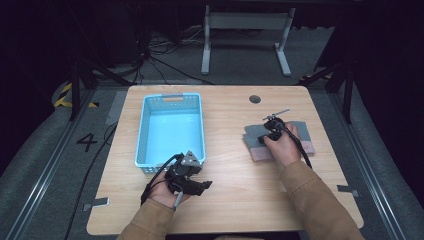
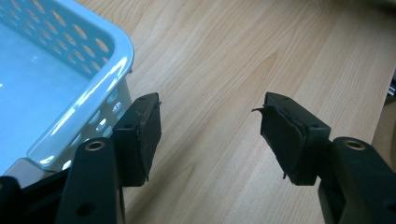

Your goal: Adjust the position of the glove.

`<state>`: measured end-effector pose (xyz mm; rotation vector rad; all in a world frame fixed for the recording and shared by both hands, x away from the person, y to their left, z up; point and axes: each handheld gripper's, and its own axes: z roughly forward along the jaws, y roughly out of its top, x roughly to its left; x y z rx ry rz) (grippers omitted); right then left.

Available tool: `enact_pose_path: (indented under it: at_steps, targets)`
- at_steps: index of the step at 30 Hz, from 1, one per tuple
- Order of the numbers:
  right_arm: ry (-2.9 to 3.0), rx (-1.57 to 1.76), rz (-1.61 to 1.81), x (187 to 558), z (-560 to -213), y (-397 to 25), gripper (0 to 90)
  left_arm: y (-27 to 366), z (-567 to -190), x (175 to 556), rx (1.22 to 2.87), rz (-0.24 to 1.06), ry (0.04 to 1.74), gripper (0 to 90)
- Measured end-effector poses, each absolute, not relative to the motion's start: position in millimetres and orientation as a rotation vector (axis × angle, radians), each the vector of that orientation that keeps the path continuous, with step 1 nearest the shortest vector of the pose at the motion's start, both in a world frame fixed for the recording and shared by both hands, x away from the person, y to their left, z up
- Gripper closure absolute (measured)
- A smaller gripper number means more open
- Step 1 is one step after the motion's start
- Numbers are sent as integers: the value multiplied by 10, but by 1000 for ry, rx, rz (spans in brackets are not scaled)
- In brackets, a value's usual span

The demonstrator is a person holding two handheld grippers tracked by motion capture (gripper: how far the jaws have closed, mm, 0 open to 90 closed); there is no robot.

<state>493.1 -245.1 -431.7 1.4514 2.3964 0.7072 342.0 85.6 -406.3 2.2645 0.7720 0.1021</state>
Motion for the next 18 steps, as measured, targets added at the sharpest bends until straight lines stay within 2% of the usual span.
enact_pose_path:
  at_steps: [18]
  targets:
    - [2381, 1357, 848, 4606, -3818, -2559, 873, 760, -4041, 3468, 2270, 95, 740, 385]
